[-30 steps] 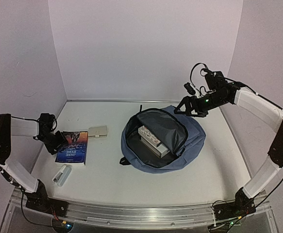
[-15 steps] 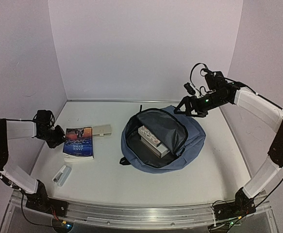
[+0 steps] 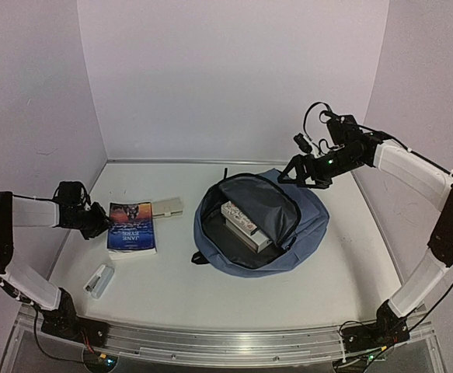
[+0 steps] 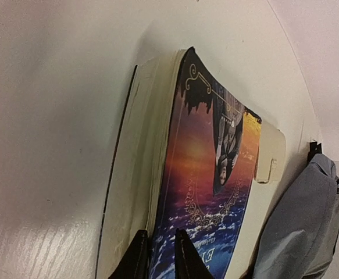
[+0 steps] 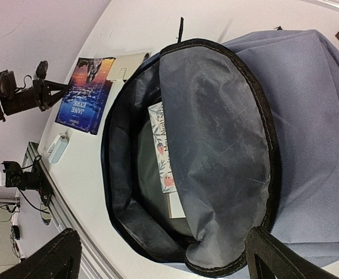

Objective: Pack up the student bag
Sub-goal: Pick up the book from the center of the board.

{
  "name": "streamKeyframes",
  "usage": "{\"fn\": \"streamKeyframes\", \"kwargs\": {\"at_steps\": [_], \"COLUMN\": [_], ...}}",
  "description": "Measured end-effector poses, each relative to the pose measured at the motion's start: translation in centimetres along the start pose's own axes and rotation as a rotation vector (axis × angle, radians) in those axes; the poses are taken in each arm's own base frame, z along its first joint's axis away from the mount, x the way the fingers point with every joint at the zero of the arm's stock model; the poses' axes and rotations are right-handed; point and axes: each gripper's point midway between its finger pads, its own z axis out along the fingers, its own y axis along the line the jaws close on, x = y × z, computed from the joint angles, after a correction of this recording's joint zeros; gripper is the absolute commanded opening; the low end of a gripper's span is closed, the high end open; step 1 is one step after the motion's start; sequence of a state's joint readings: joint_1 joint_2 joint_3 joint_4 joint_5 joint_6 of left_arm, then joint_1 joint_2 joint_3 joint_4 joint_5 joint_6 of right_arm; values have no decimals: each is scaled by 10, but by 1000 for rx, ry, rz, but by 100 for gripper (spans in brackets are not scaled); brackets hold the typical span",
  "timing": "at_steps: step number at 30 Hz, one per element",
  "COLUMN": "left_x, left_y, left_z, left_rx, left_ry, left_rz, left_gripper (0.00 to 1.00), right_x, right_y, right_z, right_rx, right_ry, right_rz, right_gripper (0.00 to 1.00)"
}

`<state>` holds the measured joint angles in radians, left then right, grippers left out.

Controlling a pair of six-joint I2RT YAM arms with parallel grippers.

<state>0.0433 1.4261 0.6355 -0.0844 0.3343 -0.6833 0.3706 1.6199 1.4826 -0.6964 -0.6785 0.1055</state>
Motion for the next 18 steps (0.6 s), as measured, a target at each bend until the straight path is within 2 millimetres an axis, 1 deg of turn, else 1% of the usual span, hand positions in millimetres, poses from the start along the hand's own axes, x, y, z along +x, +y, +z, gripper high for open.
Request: {"fn": "streamKeyframes", "kwargs": {"at_steps": [2,7,15,17,18], "left_x": [5,6,10,10,10], "left_y": [-2,-13,-26,-30,-32], "left_z": [2,3,5,5,4], "left_rx": [27,99,205,233,246], "left_ry": [14,20,19,19,20], "left_rz": [-3,-1,-2,-3,-4], "left_gripper": [19,22,17,18,20], "right_x": [0,0,1,2,2], "right_y": [0,0,-2,-4,-4], "right_z": [0,0,3,5,6], "right_rx": [0,1,1,2,2], "right_ry": [0,1,8,13,14], "right_rz": [0,1,6,9,11], "right_gripper": [98,98,98,98,98]}}
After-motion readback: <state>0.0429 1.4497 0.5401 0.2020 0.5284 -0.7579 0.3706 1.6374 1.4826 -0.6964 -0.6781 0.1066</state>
